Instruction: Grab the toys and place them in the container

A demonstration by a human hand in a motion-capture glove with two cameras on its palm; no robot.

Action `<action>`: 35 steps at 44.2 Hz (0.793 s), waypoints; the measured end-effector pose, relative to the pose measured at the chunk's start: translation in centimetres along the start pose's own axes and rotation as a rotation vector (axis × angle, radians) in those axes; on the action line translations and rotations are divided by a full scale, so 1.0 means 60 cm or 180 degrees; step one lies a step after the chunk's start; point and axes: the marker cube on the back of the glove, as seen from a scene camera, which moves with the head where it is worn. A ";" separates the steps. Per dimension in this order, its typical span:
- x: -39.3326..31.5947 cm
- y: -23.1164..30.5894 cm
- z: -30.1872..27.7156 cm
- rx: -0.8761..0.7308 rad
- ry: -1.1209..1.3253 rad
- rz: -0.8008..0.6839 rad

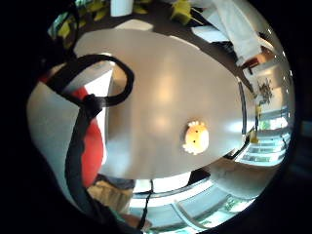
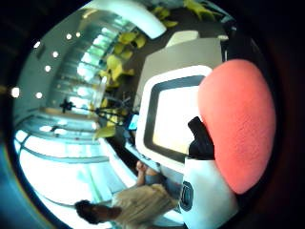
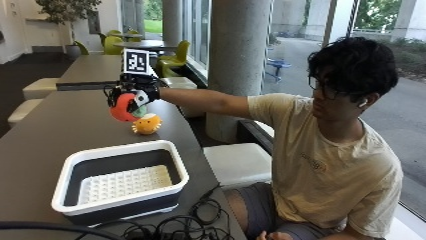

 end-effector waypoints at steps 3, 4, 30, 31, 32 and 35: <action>-0.050 -0.008 0.013 -0.0076 -0.0042 -0.0060; -0.066 -0.010 0.018 -0.0098 -0.0044 -0.0080; -0.246 -0.024 0.044 -0.0054 0.0270 -0.0418; -0.244 -0.023 0.044 -0.0051 0.0289 -0.0400; -0.242 -0.022 0.043 -0.0048 0.0307 -0.0388; -0.239 -0.021 0.042 -0.0041 0.0294 -0.0381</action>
